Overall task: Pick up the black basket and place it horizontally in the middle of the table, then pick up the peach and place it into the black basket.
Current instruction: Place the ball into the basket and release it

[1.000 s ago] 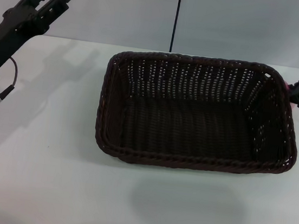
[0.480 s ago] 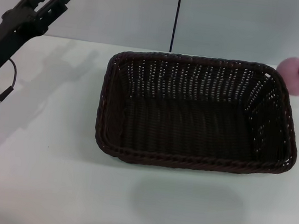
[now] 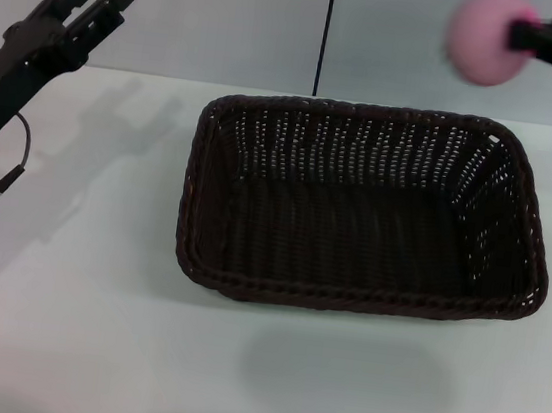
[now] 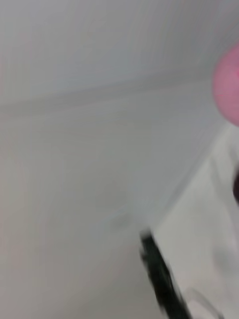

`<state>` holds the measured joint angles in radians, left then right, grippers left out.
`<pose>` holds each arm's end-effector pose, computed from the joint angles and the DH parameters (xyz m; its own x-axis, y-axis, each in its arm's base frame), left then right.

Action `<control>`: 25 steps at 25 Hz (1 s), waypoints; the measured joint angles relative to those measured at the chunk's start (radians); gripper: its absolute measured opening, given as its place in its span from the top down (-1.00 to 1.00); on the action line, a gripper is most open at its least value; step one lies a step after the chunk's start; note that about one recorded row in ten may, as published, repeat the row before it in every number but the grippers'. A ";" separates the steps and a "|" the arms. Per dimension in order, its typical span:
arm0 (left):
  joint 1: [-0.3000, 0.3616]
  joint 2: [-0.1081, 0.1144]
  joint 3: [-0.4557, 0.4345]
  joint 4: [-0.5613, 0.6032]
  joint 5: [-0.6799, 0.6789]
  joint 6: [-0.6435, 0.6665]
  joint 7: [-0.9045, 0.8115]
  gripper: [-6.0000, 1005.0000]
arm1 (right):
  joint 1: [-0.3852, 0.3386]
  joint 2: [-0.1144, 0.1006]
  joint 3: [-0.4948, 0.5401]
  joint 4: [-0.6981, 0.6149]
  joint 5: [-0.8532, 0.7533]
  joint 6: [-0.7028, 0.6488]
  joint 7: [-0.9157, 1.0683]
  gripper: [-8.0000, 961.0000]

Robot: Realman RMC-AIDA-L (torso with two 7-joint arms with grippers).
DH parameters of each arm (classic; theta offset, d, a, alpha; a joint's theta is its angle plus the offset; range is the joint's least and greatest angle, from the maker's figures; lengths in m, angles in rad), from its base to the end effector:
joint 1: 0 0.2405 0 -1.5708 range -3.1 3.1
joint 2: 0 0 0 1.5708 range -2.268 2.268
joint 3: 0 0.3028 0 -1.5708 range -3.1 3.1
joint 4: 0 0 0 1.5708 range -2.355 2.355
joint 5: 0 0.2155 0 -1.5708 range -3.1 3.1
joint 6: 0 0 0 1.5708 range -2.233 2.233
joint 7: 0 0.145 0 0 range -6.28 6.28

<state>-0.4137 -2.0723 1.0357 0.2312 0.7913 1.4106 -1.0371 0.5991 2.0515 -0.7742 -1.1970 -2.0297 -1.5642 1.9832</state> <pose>-0.3332 0.3463 -0.0142 0.2612 0.0845 0.9616 0.8262 -0.5348 -0.1775 0.2147 0.4099 0.0686 0.8056 -0.3694 -0.4633 -0.5231 -0.8106 -0.2633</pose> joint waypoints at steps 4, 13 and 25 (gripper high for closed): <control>0.001 0.001 -0.001 -0.010 0.000 0.013 0.000 -0.61 | 0.027 0.000 -0.085 0.052 0.003 -0.008 0.014 0.89; 0.022 0.003 -0.005 -0.012 0.000 0.032 -0.001 -0.61 | 0.119 -0.002 -0.142 0.246 -0.086 0.018 0.051 0.70; 0.028 0.003 -0.006 -0.012 0.000 0.033 -0.001 -0.61 | 0.026 0.011 -0.085 0.271 0.078 0.019 -0.064 0.04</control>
<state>-0.3859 -2.0690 1.0301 0.2192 0.7917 1.4435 -1.0385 0.6247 2.0624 -0.8593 -0.9256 -1.9517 -1.5456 1.9190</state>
